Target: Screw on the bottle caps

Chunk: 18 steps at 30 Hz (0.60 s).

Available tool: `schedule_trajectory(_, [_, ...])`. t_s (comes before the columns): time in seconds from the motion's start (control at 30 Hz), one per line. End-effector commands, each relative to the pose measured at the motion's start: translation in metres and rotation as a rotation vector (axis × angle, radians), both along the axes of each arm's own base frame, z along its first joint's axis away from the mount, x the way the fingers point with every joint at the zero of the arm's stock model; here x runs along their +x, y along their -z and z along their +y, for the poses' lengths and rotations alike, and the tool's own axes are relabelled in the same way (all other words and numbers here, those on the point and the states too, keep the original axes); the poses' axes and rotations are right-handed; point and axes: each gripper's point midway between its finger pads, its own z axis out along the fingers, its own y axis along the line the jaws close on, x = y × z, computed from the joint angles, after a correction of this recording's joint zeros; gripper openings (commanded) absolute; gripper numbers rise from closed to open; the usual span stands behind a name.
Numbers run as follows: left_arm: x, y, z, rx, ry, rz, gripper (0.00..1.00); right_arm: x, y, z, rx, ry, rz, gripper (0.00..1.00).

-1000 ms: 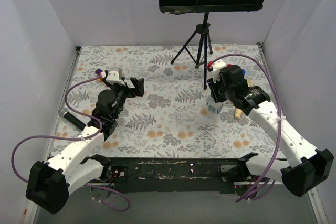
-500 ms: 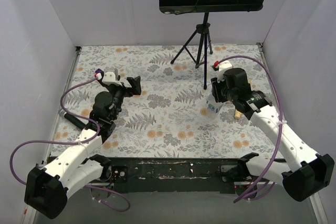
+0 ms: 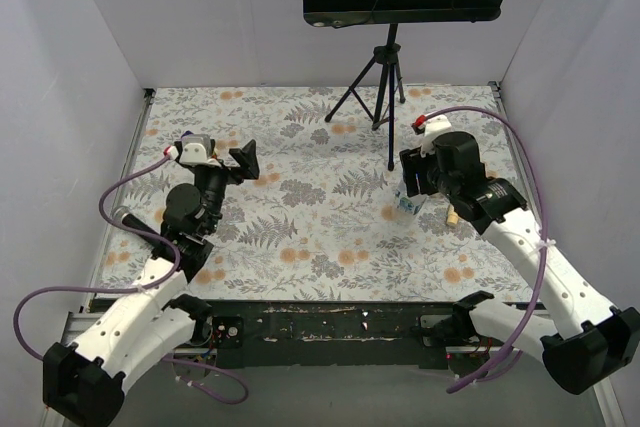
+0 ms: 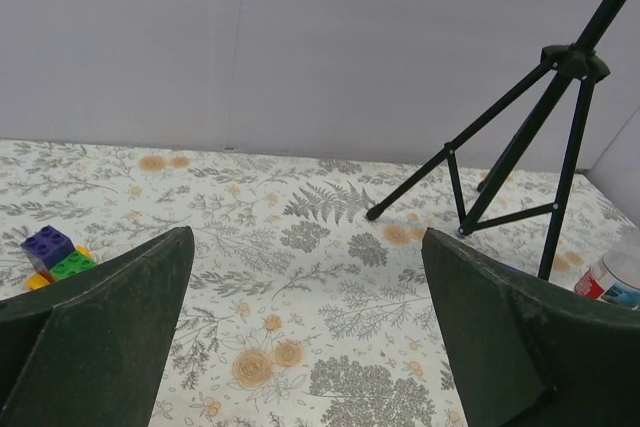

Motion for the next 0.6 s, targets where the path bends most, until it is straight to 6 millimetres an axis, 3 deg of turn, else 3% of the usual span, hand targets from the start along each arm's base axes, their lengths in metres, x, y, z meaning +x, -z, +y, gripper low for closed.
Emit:
schedule_trajectory(0.0, [-0.016,-0.040,0.023,-0.009,-0.075,-0.099,0.98,-0.001,-0.048,-0.015,0.041,0.065,-0.141,0.77])
schedule_trajectory(0.2, [-0.055,-0.066,0.054,-0.040,-0.148,-0.152,0.98,-0.019,-0.082,-0.055,0.071,0.212,-0.339,0.82])
schedule_trajectory(0.3, [-0.086,-0.079,0.074,-0.076,-0.176,-0.199,0.98,-0.036,-0.095,-0.080,0.119,0.301,-0.464,0.85])
schedule_trajectory(0.4, [-0.116,-0.086,0.092,-0.114,-0.195,-0.247,0.98,-0.055,-0.098,-0.099,0.176,0.367,-0.557,0.87])
schedule_trajectory(0.57, [-0.158,-0.086,0.114,-0.176,-0.203,-0.324,0.98,-0.085,-0.082,-0.124,0.247,0.431,-0.652,0.87])
